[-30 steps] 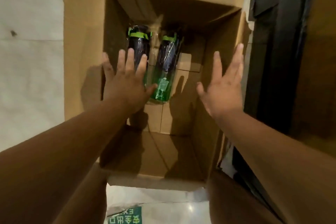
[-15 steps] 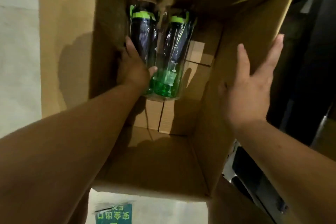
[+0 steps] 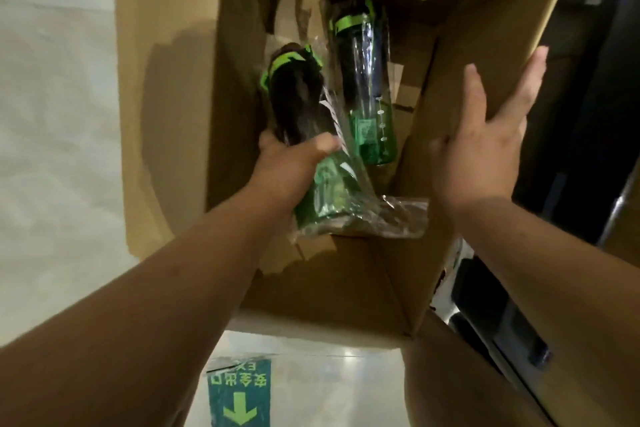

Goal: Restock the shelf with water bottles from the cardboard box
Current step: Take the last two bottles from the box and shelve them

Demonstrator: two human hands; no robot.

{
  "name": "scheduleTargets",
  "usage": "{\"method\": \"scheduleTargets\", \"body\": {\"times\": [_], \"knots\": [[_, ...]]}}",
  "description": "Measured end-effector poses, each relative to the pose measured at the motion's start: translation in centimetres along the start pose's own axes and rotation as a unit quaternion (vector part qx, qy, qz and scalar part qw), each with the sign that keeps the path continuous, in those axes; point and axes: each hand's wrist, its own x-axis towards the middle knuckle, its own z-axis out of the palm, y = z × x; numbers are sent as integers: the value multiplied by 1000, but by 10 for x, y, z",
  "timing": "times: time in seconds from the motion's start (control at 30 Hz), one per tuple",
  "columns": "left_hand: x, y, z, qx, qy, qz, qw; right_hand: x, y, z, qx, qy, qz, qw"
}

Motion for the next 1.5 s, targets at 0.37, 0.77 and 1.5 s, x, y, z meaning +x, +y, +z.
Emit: {"method": "scheduleTargets", "body": {"times": [0.37,0.77,1.5], "knots": [[-151,19,-60,43,-14,104,994,-3,5,-20,-222,-12,-105,969],[-98,23,-90,118,-18,240,963,56,-76,117,239,-255,164,923],[-352,86,-81,109,23,257,960,-106,-20,-291,460,-247,80,849]]}}
